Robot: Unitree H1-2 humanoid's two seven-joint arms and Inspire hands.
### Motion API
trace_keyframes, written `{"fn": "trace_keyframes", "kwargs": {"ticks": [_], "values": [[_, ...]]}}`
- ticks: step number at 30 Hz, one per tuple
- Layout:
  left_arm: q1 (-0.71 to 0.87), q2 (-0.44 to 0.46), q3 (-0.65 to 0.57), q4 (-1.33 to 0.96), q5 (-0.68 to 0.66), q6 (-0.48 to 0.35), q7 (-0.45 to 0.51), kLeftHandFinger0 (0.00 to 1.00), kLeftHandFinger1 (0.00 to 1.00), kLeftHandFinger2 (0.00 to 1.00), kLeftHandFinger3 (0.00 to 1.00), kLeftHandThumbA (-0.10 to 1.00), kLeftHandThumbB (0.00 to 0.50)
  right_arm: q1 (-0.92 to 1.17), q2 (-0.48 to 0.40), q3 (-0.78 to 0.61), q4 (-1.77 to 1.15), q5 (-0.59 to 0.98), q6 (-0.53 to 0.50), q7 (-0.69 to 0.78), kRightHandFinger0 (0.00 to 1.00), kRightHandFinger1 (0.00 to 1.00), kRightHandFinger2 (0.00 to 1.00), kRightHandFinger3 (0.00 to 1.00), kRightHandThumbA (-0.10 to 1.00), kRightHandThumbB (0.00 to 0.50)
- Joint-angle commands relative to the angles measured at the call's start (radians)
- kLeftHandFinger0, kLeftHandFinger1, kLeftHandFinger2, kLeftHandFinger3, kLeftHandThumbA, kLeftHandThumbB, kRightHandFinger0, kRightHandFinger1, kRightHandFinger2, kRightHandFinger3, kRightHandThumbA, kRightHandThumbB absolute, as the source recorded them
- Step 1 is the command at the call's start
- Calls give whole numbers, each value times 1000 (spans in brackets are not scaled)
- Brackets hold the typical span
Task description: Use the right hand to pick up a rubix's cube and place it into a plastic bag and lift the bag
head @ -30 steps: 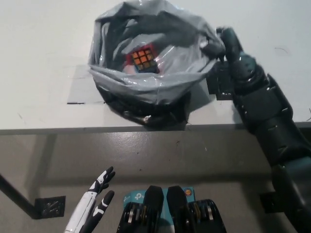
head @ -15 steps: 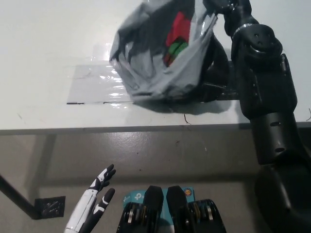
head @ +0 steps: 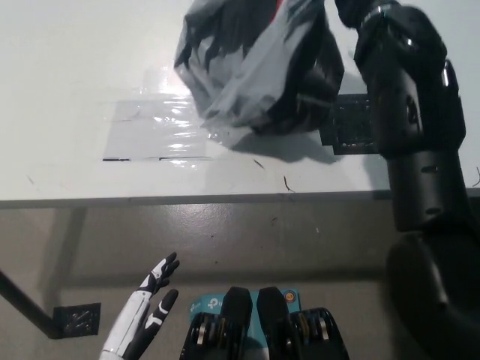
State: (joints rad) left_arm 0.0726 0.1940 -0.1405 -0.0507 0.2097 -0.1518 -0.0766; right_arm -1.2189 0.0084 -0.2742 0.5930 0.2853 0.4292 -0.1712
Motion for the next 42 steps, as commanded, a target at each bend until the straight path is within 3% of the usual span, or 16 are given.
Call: {"fn": "trace_keyframes", "kwargs": {"ticks": [1,3,8,9,11,15,22,26,29,36,37,39,41,42], "values": [[-40,3,2,-14,8,-24,-4,1000,1000,1000,1000,1000,124,-515,-25,-59,-160,369,41,-155,0,146,626,1000,-100,125],[-40,3,1,-18,5,-17,-7,1000,1000,1000,1000,1000,123,-544,-35,-53,-153,385,41,-181,0,112,584,1000,-100,130],[-38,3,-2,-21,12,-14,-6,1000,1000,1000,1000,1000,129,-569,-48,-65,-143,377,41,-172,0,102,612,983,-100,122],[-38,3,-3,-19,10,-17,-6,1000,1000,1000,1000,1000,125,-578,-52,-69,-137,375,41,-171,0,105,617,831,-100,124],[-41,4,-2,-14,8,-24,-6,1000,1000,1000,1000,1000,123,-592,-54,-80,-129,380,41,-171,0,131,643,865,-100,129],[-47,6,-3,-11,14,-21,-4,1000,1000,1000,1000,1000,111,-599,-63,-71,-129,366,41,-150,0,157,652,1000,-100,78],[-41,5,-8,-16,9,-15,-11,1000,1000,1000,1000,1000,120,-532,-58,-55,-159,414,41,-177,0,162,655,1000,-100,104],[-41,11,-8,-22,14,-15,-12,1000,1000,1000,1000,1000,93,-460,-44,-53,-154,393,41,-126,0,141,648,1000,-100,66],[-41,10,-9,-23,10,-9,-15,1000,1000,1000,1000,1000,97,-418,-30,-59,-142,390,41,-114,0,199,723,1000,-100,96],[-41,13,-10,-27,9,-3,-21,1000,1000,1000,1000,1000,84,-312,7,-38,-69,317,39,-90,0,270,751,1000,-100,120],[-41,13,-10,-27,8,-1,-22,1000,1000,1000,1000,1000,86,-294,9,-18,-44,298,24,-69,0,279,743,940,-100,108],[-38,12,-8,-26,8,-2,-22,1000,1000,1000,1000,1000,81,-262,23,16,25,255,0,-62,0,296,770,937,-100,132],[-35,12,-7,-26,8,-4,-22,1000,1000,1000,1000,1000,81,-252,26,38,66,236,-7,-48,0,280,759,852,-100,120],[-37,11,-7,-24,7,-11,-21,1000,1000,1000,1000,1000,80,-245,25,71,117,200,-29,-32,0,249,704,747,-100,121]]}}
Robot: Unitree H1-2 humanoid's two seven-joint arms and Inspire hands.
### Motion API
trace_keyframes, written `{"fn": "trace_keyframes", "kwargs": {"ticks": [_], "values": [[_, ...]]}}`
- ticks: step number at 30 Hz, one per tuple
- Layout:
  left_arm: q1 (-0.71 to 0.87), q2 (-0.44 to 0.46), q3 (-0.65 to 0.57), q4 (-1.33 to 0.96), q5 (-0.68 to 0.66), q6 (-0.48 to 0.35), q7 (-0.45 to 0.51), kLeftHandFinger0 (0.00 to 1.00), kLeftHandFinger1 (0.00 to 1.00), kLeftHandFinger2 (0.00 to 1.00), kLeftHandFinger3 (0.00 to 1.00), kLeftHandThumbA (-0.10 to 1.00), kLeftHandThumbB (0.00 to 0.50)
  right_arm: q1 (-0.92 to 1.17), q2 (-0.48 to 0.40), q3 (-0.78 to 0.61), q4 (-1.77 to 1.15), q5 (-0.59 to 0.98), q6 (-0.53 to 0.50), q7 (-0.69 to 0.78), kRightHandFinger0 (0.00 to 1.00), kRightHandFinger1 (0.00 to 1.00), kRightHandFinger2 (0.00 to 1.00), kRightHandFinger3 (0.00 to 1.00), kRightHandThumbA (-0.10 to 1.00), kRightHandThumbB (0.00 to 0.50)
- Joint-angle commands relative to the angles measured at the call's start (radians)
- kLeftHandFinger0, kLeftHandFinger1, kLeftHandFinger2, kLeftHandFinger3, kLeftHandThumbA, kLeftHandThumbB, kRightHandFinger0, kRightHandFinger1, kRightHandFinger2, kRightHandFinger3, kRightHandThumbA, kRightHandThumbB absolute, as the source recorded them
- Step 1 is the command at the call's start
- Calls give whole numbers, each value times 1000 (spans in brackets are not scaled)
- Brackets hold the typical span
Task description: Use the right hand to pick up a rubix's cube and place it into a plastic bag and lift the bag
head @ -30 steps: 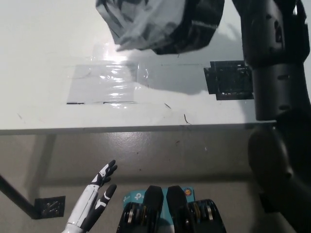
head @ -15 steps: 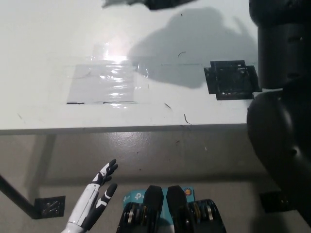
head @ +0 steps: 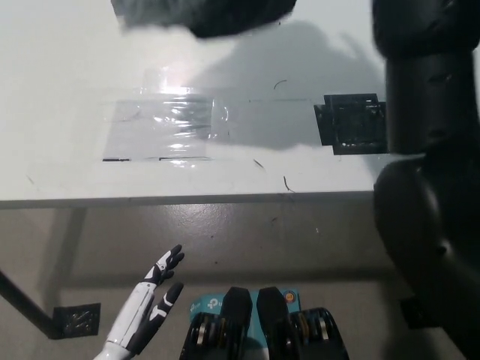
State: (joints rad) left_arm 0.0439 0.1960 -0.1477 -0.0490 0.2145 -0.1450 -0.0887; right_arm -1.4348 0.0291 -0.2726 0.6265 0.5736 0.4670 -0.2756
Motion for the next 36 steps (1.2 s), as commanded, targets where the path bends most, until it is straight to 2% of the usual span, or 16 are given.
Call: {"fn": "trace_keyframes", "kwargs": {"ticks": [1,3,4,5,8,11,14,17,18,19,20,21,27,28,29,36], "values": [[-9,8,0,-25,2,-21,-9,1000,1000,1000,1000,1000,82,-25,2,89,110,-109,-82,80,0,233,688,715,-100,123],[-12,7,-1,-25,0,-16,-13,1000,1000,1000,1000,1000,83,-21,2,112,157,-133,-114,86,0,217,693,797,-100,139],[-13,9,0,-29,-2,-10,-17,1000,1000,1000,1000,1000,83,-20,4,126,198,-149,-140,88,0,243,737,1000,-100,150],[-13,10,0,-31,-3,-8,-18,1000,1000,1000,1000,1000,82,-21,4,132,215,-155,-150,91,0,247,751,969,-100,150],[-15,16,0,-33,-4,-14,-25,1000,1000,1000,1000,1000,75,-26,-3,181,305,-212,-188,92,0,267,721,615,-100,153],[-16,15,1,-35,-12,-5,-32,1000,1000,1000,1000,1000,82,-18,-7,206,358,-237,-248,121,0,161,558,571,-100,144],[-16,17,0,-41,0,7,-34,1000,1000,1000,1000,1000,92,-15,-21,284,403,-325,-283,118,0,163,553,439,-91,116],[-16,16,1,-38,-17,-2,-37,1000,1000,1000,1000,1000,76,-8,-51,470,433,-529,-328,49,0,259,656,565,11,139],[-17,16,3,-37,-14,0,-34,1000,1000,1000,1000,999,85,-15,-67,562,428,-614,-294,33,242,587,1000,1000,259,208],[-17,15,3,-36,-12,0,-32,1000,1000,1000,1000,998,86,-19,-77,615,422,-659,-276,40,330,630,967,1000,338,211],[-17,16,3,-34,-10,-2,-31,1000,1000,1000,1000,999,86,-24,-85,651,418,-682,-258,52,713,1000,1000,1000,475,290],[-17,16,3,-33,-9,-3,-31,1000,1000,1000,1000,1000,85,-26,-89,672,414,-693,-246,60,1000,1000,1000,1000,472,264],[-17,17,3,-32,-8,-4,-30,1000,1000,1000,1000,1000,85,-29,-99,717,407,-691,-232,62,1000,1000,1000,1000,471,260],[-15,16,2,-34,-5,-1,-30,1000,1000,1000,1000,1000,94,-31,-119,766,381,-732,-198,72,1000,1000,1000,1000,603,409],[-10,17,-1,-37,-1,3,-32,1000,1000,1000,1000,1000,86,-37,-156,837,332,-796,-143,110,1000,1000,1000,1000,707,493],[1,18,-6,-38,5,-5,-32,1000,1000,1000,1000,1000,78,-43,-215,854,228,-738,-59,278,1000,1000,1000,1000,791,500]]}}
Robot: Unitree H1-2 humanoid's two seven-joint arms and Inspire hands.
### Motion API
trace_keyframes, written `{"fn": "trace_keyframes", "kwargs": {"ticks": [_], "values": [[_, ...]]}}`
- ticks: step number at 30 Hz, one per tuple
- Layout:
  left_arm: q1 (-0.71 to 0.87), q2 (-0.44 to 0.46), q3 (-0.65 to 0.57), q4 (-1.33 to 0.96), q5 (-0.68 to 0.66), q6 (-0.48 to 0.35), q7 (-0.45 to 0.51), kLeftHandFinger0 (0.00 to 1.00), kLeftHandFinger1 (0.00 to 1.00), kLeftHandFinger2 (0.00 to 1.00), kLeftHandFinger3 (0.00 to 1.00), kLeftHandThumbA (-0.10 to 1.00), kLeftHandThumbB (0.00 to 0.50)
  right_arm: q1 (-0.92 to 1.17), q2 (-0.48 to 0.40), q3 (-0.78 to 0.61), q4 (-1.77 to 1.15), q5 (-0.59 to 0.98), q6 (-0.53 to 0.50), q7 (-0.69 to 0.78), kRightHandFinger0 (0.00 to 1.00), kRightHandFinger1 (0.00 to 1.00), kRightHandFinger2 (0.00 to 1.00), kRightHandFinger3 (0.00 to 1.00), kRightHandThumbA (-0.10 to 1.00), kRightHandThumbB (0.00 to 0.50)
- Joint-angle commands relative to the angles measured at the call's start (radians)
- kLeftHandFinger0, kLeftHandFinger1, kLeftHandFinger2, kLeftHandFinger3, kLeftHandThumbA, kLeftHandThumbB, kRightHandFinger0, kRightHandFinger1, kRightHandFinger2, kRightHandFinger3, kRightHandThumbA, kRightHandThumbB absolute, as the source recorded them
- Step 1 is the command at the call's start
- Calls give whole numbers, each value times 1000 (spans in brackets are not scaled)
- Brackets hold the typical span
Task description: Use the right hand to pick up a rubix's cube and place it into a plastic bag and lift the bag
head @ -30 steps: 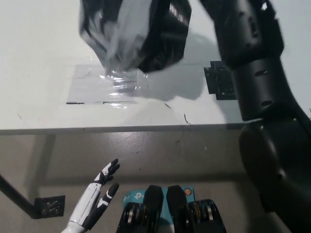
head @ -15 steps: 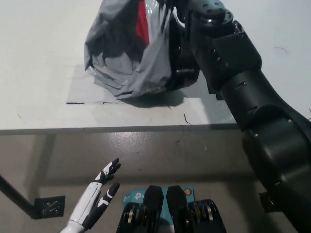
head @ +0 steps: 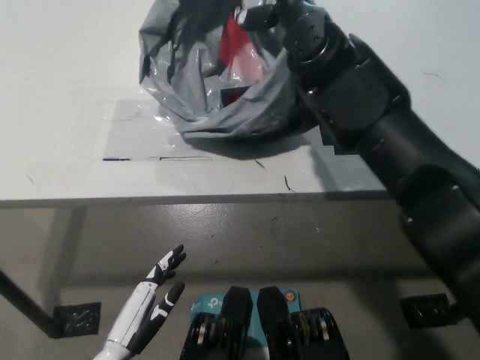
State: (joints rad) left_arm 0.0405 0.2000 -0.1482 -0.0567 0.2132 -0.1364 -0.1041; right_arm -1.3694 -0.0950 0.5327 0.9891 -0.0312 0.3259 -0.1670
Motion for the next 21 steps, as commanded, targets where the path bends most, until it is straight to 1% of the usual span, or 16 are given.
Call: {"fn": "trace_keyframes", "kwargs": {"ticks": [1,3,8,9,10,14,16,21], "values": [[5,14,-5,-31,4,-14,-17,1000,1000,1000,1000,1000,80,-109,-98,48,-148,-126,92,190,1000,1000,1000,1000,820,500],[7,13,-6,-31,-1,-16,-18,1000,1000,1000,1000,1000,78,-113,-121,44,-192,-117,117,245,1000,1000,1000,1000,816,500],[7,13,-6,-30,-2,-18,-18,1000,1000,1000,1000,1000,76,-106,-128,31,-221,-134,136,276,1000,1000,1000,1000,820,500],[7,13,-8,-30,-1,-17,-18,1000,1000,1000,1000,1000,67,-106,-138,-28,-263,-73,141,316,1000,1000,1000,1000,747,500],[7,11,-9,-31,-1,-16,-18,1000,1000,1000,1000,1000,71,-106,-151,-108,-317,19,144,370,1000,1000,1000,1000,725,500],[8,11,-11,-29,3,-22,-16,1000,1000,1000,1000,1000,65,-101,-158,-209,-388,81,144,422,1000,1000,1000,1000,735,500],[8,12,-12,-25,5,-28,-14,1000,1000,1000,1000,1000,69,-106,-168,-224,-417,63,144,444,1000,1000,1000,1000,810,500],[8,13,-13,-25,5,-28,-14,1000,1000,1000,1000,1000,69,-105,-169,-242,-434,34,144,465,1000,1000,1000,1000,820,500]]}}
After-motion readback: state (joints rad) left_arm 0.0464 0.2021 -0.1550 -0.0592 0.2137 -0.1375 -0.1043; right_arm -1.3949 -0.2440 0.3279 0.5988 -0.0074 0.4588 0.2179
